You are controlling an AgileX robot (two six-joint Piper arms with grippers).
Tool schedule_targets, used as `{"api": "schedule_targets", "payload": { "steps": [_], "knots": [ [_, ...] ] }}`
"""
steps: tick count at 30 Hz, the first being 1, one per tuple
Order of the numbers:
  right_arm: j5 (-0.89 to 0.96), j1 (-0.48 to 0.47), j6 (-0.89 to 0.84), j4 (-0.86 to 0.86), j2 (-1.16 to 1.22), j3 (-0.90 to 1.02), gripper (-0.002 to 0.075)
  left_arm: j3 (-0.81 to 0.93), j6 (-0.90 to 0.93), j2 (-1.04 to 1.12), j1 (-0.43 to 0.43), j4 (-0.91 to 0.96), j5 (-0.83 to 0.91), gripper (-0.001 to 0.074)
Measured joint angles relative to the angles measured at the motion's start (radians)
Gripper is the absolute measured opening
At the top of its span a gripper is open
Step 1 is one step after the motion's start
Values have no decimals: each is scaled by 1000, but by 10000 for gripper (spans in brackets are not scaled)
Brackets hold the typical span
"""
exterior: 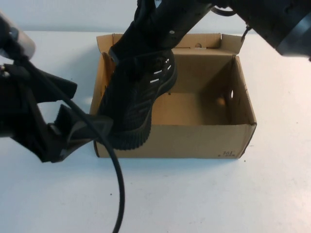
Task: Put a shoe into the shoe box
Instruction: Hand over the shoe
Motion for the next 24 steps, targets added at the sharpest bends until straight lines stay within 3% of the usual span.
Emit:
{"api": "schedule_targets", "payload": {
  "steps": [8,24],
  "knots": [
    [2,-11,4,15,33,-6,13,0,-29,98,-144,71,-167,670],
    [4,-87,6,141,33,-10,13,0,-133,266,-159,90,-357,670]
  ]
}}
